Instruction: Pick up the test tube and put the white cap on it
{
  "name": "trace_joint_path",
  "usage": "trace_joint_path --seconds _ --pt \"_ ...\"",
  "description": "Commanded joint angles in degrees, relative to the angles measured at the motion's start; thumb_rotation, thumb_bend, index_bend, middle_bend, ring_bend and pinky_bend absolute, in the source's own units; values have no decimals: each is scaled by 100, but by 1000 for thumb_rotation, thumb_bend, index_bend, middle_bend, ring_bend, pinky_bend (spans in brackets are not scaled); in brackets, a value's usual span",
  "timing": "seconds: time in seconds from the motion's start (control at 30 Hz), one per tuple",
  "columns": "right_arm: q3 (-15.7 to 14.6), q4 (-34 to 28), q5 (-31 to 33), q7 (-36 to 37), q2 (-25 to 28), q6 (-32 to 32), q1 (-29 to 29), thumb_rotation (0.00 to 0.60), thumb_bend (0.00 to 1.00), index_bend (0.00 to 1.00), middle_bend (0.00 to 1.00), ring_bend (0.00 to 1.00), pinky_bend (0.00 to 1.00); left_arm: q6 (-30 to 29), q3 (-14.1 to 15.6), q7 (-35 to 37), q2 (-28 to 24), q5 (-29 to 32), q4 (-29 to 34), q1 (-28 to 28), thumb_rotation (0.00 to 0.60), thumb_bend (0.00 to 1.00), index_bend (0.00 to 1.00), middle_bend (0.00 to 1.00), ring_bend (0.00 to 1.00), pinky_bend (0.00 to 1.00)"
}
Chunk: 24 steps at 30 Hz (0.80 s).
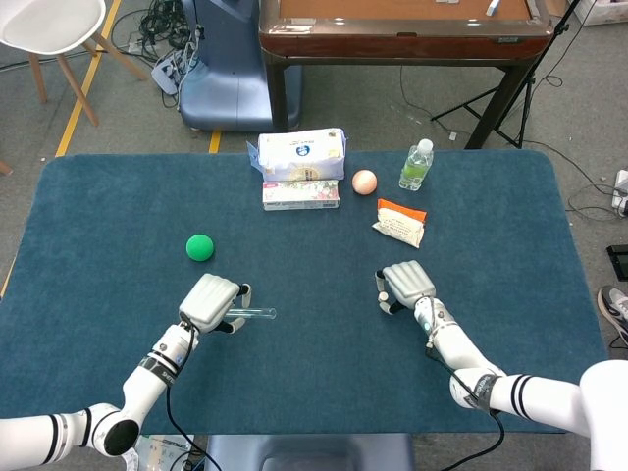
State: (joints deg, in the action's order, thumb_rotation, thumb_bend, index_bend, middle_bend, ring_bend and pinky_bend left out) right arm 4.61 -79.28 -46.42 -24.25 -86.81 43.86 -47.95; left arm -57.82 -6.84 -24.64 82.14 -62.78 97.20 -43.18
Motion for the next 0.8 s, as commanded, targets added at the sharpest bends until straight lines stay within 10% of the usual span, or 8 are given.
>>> trace_joint_path --seconds 0.03,0.8 --pt "-8 17 24 -7 -4 -11 -5 600 283 493 1000 1000 1000 6 0 6 7 -1 -9 -2 600 277 636 1000 1000 1000" --pt "-49 11 172 -136 5 3 -82 600 287 502 1000 1000 1000 51 2 39 38 16 -77 -10 600 278 636 1000 1000 1000"
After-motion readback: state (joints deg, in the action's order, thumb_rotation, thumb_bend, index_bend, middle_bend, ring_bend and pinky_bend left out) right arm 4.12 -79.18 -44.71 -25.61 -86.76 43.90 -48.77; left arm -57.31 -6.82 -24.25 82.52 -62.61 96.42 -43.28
